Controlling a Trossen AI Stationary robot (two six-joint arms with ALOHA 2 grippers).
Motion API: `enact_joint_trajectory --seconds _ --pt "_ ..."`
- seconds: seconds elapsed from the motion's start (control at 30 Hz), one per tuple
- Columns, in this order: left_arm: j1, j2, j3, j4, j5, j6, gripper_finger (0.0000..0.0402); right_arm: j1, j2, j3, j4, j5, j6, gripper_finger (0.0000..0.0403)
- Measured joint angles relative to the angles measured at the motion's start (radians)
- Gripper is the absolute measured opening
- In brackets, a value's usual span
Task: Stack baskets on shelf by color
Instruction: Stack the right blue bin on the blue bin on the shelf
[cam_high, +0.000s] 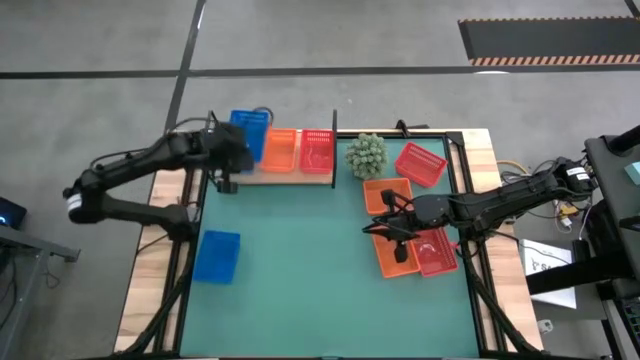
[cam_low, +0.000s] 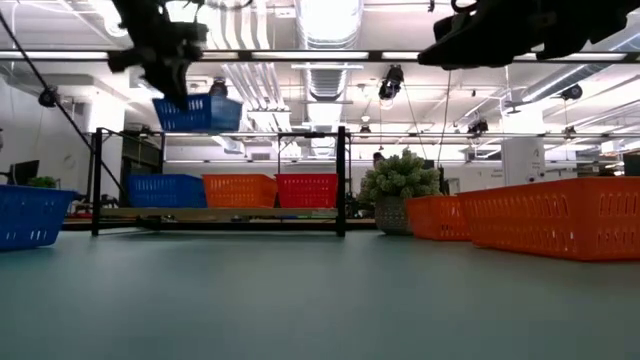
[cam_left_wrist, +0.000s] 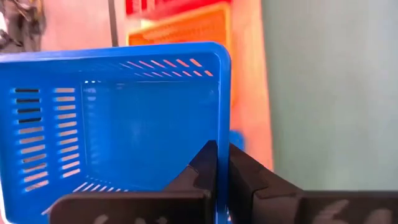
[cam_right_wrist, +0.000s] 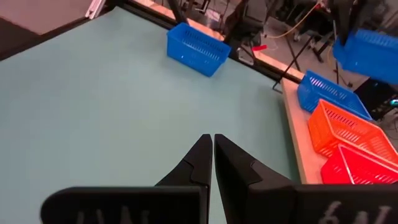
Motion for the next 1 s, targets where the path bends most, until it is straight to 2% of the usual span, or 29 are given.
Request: enact_joint_trajectory --seconds 0.1,0.3,0.53,1.0 --pt "0.113 -0.003 -0.034 0.040 0.065 0.088 0.0000 -0.004 0.000 0.000 0.022 0.000 0.005 0.0011" --pt "0.231 0.067 -0.039 0.032 0.080 0.183 0.0000 -0.013 0.000 0.000 0.026 0.010 0.041 0.0011" --pt "0.274 0.137 -0.039 -0.022 0.087 0.208 0.0000 -0.013 0.000 0.000 0.023 0.026 0.072 0.0011" --pt "0.274 0.184 -0.039 -0.022 0.119 0.182 0.0000 -0.013 0.000 -0.001 0.021 0.026 0.072 0.0011"
